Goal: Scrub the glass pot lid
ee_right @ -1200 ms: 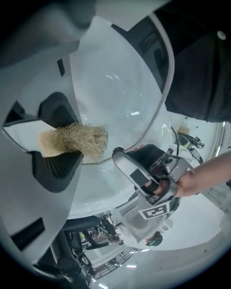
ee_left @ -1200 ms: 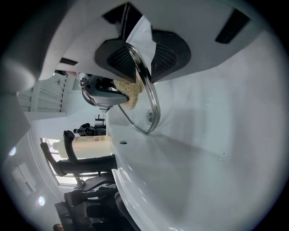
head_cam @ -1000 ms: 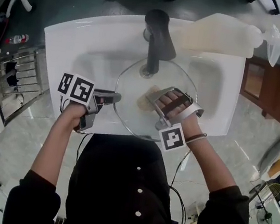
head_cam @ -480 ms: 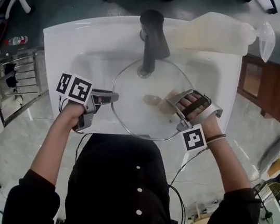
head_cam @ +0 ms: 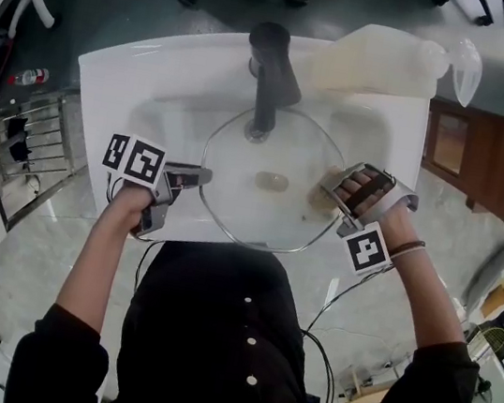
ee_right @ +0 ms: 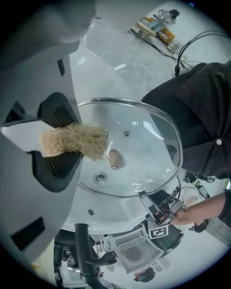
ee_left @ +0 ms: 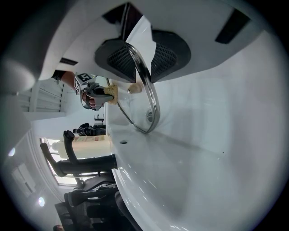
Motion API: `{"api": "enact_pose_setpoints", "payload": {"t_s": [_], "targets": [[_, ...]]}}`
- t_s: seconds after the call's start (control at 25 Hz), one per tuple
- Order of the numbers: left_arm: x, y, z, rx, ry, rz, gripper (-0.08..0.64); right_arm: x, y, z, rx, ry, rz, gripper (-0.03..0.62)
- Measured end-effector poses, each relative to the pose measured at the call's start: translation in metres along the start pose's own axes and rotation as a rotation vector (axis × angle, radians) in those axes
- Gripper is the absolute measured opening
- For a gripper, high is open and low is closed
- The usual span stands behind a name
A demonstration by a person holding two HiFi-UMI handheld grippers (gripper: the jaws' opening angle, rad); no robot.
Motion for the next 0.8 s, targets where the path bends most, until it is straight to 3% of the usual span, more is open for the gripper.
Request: {"api": "enact_pose_setpoints", "payload": {"t_s": [0.2,0.28,0.44,0.6,0.8], "targets": [[0.000,-0.001,-0.001,0.005,-0.006,0.000,0.124,0.000,-0.003,-0.007,-0.010,0.034,0.010,0.144],[0.001,0.000,0.000,0.008,-0.010,0.003,0.124,-0.003,-0.012,-0.027,0.022,0.107,-0.003,0.144],[0.001,-0.001,0.000,0.008,-0.008,0.003,0.124,-0.004,-0.063,-0.078,0.164,0.249,-0.131,0.144],[0.000,-0.001,0.000,0.009,-0.008,0.005,0.124,0.008,-0.108,-0.104,0.268,0.282,-0.209,0.146],[0.000,-0.001,0.000,0.013,-0.008,0.007,0.124,0.022,-0.136,-0.111,0.325,0.277,-0.206,0.146]]}}
Point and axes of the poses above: the fingertips, and each gripper's own axes: x forward along the fingers, z to its left, y out of its underside, the point moved 4 cm from there along -x, backward along the fingers, and after that the axes turned 6 degrees about z, right-handed, at the moved point
